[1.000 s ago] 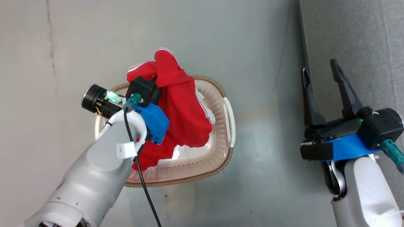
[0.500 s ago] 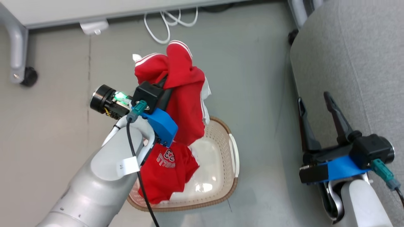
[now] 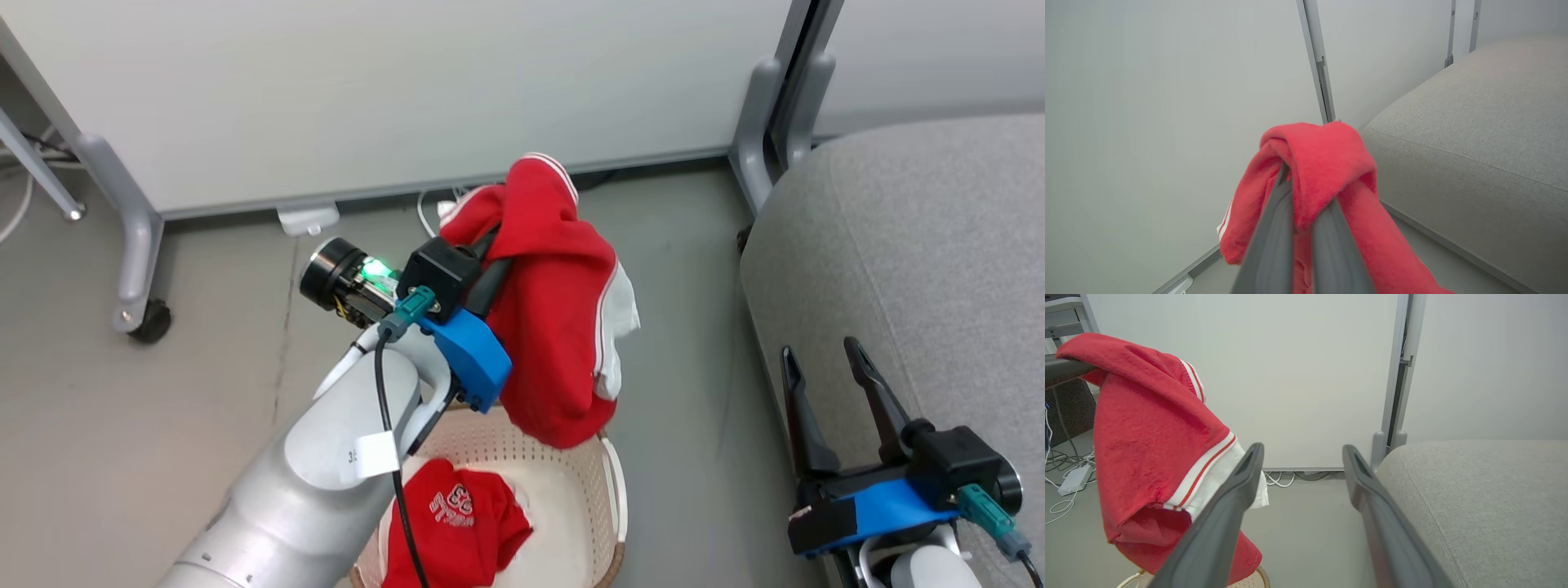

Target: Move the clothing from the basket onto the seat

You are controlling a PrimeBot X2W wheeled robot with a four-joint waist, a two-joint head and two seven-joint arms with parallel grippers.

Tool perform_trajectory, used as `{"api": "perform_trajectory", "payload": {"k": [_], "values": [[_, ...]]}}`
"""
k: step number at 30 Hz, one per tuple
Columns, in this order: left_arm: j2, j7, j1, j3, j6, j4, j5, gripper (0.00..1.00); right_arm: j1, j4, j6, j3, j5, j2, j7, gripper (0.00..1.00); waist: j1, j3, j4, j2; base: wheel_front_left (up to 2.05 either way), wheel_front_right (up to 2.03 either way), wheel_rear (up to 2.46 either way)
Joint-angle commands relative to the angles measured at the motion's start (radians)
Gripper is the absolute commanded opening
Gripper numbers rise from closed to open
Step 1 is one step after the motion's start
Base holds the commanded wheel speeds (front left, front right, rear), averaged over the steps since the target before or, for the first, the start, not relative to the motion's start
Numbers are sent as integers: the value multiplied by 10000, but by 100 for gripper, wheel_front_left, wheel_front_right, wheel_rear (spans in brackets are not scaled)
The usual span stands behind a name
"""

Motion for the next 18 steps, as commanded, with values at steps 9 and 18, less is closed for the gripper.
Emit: {"api": "perform_trajectory", "payload": {"k": [9, 18], "values": [[-119, -51, 332, -299, -110, -202, -173, 0, 520, 10, 1, -7, 17, -25, -7, 100, 2, -787, 74, -1, 0, 0, 0], [-149, -51, 166, -422, -130, -137, -139, 0, 18, -133, 1, 666, 92, -25, -7, 100, 2, -728, 141, -1, 0, 0, 0]]}}
